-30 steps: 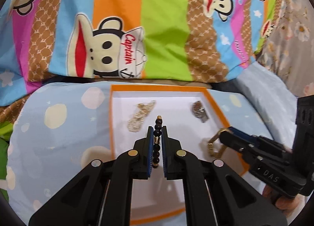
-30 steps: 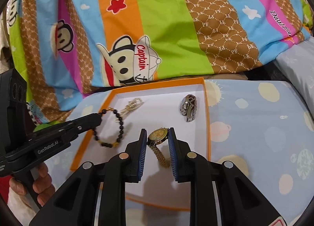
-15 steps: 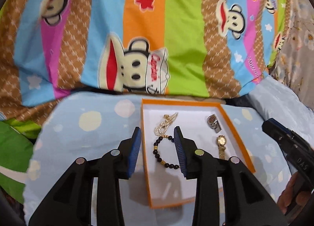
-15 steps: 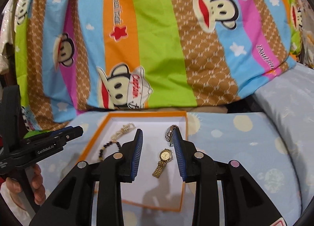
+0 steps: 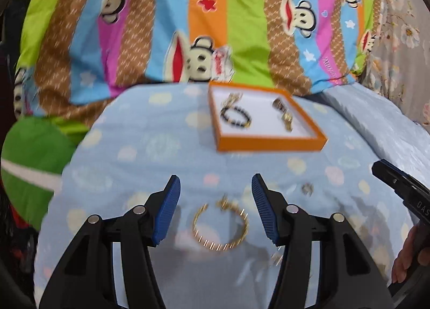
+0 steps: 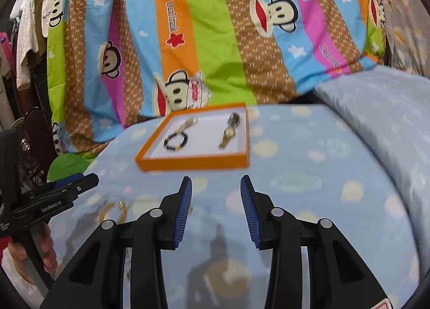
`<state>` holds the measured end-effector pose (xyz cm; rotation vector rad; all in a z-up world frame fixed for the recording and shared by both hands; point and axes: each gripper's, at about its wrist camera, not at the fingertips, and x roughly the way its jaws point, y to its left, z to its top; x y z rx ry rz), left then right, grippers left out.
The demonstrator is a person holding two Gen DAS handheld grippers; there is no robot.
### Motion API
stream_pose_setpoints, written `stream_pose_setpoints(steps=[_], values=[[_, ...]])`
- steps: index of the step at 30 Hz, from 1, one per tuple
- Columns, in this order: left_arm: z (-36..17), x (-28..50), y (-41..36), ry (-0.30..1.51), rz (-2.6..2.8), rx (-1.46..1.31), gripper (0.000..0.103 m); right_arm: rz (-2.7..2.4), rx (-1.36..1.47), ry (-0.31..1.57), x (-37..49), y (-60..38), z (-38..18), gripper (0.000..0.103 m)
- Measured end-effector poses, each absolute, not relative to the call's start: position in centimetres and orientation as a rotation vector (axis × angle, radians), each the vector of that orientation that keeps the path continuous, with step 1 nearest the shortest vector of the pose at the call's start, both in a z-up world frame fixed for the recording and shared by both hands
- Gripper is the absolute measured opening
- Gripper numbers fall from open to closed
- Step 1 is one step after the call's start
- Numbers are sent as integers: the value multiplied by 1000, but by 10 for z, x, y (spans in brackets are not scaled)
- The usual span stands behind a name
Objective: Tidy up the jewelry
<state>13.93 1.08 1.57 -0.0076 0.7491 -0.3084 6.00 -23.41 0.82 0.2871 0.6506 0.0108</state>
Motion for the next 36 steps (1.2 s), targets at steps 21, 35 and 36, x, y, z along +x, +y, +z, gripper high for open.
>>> stream_pose_setpoints(steps=[21, 35, 36], values=[[-25, 135, 1, 878, -322, 52, 82, 33, 282, 756, 61, -214, -25, 37], [-28, 144, -6, 894, -334, 67, 56, 39, 273, 758, 61, -211, -24, 37], [-27, 144, -6, 890, -338, 65, 56, 40, 272, 757, 61, -211, -24, 37]])
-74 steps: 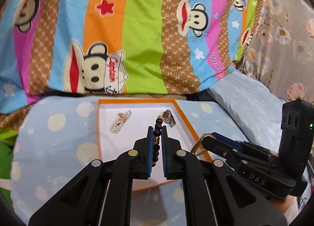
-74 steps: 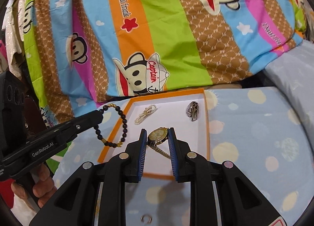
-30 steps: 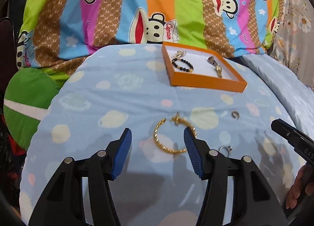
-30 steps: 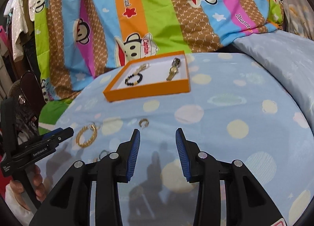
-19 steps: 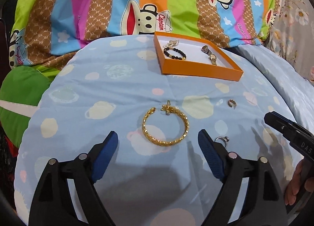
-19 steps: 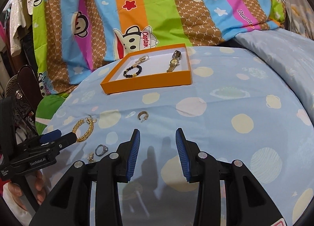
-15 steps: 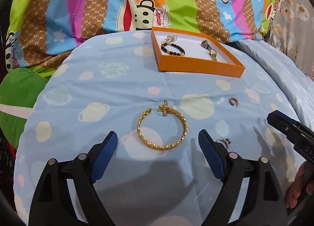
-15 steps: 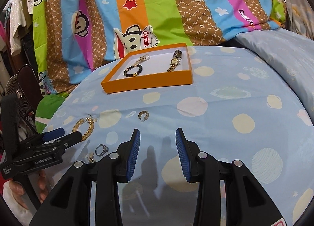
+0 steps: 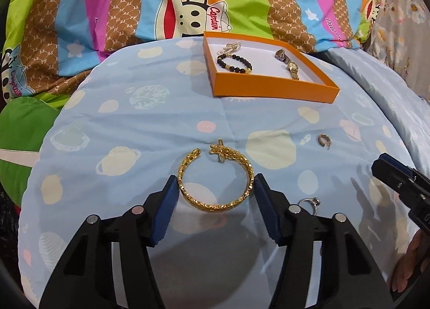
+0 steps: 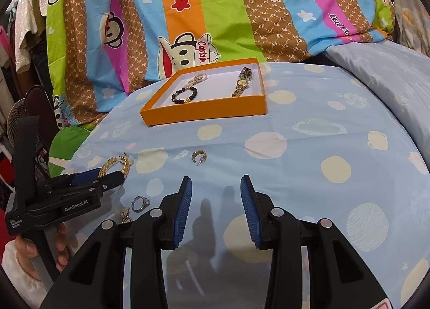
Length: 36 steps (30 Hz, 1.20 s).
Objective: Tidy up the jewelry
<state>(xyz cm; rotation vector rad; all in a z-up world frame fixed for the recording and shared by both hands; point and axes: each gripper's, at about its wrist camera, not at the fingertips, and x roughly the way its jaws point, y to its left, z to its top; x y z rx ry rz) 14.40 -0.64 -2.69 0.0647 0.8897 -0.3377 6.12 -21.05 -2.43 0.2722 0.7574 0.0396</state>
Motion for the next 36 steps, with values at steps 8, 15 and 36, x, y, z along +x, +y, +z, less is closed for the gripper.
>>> stream_pose_setpoints(steps=[8, 15, 36], values=[[-16, 138, -7, 821, -360, 58, 56, 43, 259, 752, 60, -208, -23, 37], [4, 119, -6, 679, -400, 52, 55, 44, 257, 753, 60, -208, -23, 37], [14, 107, -5, 633, -485, -7, 55, 69, 236, 743, 61, -198, -19, 37]])
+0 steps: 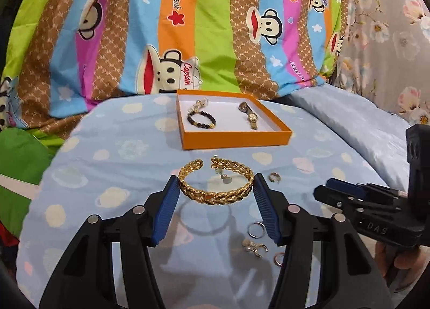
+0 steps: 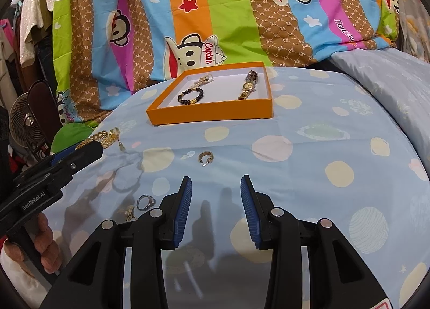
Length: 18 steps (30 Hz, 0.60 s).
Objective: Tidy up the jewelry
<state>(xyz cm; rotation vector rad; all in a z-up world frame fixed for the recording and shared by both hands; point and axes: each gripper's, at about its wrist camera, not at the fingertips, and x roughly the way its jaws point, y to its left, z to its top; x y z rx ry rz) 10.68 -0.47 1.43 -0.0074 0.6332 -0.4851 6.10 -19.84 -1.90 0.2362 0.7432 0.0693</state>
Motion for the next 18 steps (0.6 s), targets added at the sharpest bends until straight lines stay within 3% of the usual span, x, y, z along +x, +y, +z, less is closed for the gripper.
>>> stream_pose_setpoints(steps=[18], values=[[32, 86, -1, 634, -679, -145, 55, 294, 240, 666, 58, -174, -7, 37]])
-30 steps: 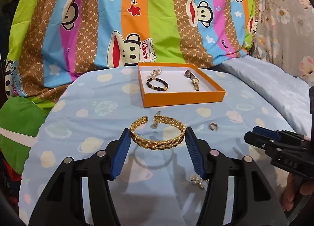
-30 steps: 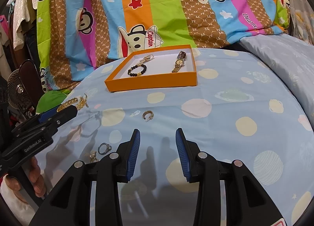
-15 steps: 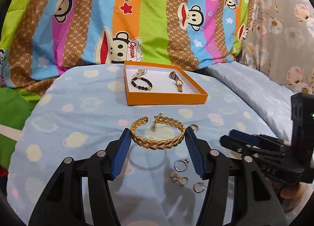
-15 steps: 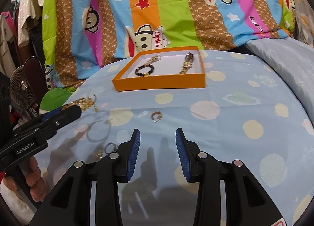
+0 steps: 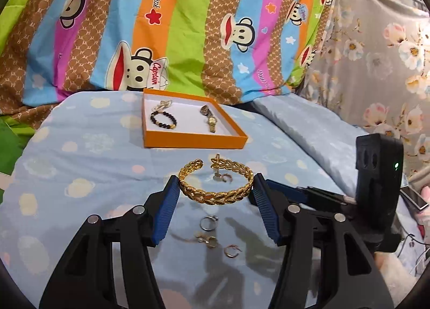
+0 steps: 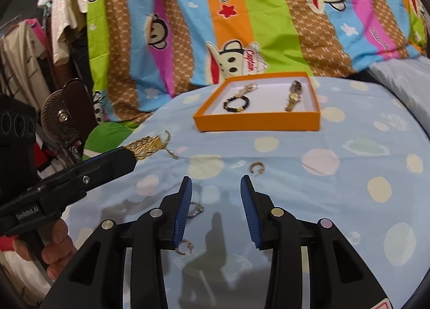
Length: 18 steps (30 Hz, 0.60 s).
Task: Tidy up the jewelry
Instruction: 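Grasp a gold earring with the right tool while the left tool grasps the gold chain bracelet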
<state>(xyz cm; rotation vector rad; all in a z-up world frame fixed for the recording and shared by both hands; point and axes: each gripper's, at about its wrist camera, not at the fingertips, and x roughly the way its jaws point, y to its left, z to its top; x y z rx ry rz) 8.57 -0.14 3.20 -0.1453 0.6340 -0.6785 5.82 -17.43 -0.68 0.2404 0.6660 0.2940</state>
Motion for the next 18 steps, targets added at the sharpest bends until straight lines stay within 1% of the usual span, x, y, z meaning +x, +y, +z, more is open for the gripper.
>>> stream_pose_setpoints(steps=[5, 9, 11, 13, 14, 15, 18], values=[[39, 77, -3, 631, -720, -171, 55, 356, 173, 608, 51, -158, 2, 36], [42, 74, -2, 652, -777, -229, 55, 367, 179, 559, 50, -156, 9, 35], [43, 72, -2, 660, -801, -252, 55, 368, 186, 549, 52, -157, 10, 29], [44, 72, -2, 669, -819, -271, 55, 377, 189, 540, 51, -158, 12, 8], [44, 72, -2, 673, -827, -277, 55, 381, 191, 537, 51, -158, 13, 5], [43, 72, -2, 678, -840, -285, 55, 388, 192, 536, 52, -158, 13, 4], [44, 69, -4, 675, -859, -281, 55, 384, 187, 524, 50, -158, 14, 4]])
